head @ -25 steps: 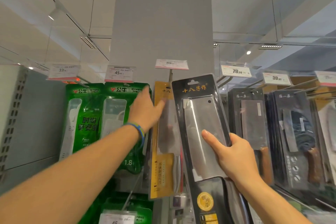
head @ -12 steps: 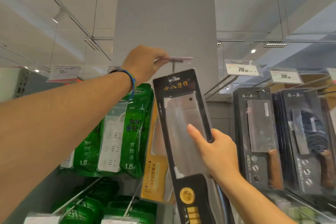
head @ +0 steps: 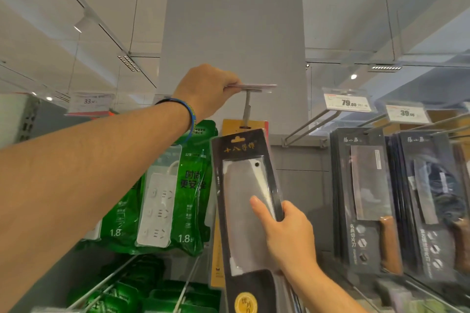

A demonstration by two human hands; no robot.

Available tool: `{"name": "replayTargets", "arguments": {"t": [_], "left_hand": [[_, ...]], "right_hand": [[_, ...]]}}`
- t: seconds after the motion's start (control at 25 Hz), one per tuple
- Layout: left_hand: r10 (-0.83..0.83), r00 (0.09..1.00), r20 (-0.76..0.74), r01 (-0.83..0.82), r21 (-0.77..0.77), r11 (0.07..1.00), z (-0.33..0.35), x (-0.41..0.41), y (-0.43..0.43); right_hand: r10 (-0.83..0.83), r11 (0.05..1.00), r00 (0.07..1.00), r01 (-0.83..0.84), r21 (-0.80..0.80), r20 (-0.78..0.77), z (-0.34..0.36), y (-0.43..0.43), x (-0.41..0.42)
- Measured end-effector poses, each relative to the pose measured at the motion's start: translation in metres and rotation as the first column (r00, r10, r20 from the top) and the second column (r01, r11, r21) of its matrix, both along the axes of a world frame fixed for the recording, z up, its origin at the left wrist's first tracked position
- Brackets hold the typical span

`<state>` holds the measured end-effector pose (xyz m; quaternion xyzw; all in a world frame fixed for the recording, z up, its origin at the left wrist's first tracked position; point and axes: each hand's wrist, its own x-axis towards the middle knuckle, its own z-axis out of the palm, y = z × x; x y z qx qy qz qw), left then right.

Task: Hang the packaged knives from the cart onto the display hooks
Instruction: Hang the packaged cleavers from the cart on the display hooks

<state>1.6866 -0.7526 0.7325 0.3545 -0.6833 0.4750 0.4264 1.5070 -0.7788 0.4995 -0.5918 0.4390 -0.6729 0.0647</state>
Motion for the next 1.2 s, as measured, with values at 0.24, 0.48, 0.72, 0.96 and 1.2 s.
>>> {"name": "replayTargets", "arguments": {"t": [0.24, 0.48, 0.72, 0.96, 1.2], "left_hand": [[-0.021, 1.000, -0.016, 0.021, -0.008, 1.000, -0.002, 0.003, -0.002], [-0.051, 0.993, -0.107, 0.052, 0.013, 0.999, -0.006, -0.003, -0.005], [-0.077, 0.992, -0.105, 0.074, -0.028, 0.997, -0.011, -0.002, -0.006], [-0.072, 0.987, -0.144, 0.073, 0.002, 0.997, -0.013, -0.004, -0.006], [-0.081, 0.979, -0.184, 0.090, 0.038, 0.995, -0.013, -0.009, -0.003]], "right_hand": [[0.002, 0.990, 1.000, 0.000, -0.144, 0.016, 0.024, 0.009, 0.002], [-0.024, 1.000, 0.999, 0.023, -0.016, -0.034, 0.003, 0.001, 0.008], [-0.052, 0.998, 0.999, 0.052, -0.032, 0.007, -0.012, -0.003, 0.003], [0.012, 0.993, 0.999, -0.006, -0.120, 0.051, 0.026, 0.001, 0.001], [-0.034, 0.999, 0.999, 0.033, 0.024, 0.020, -0.011, -0.006, 0.006]]}}
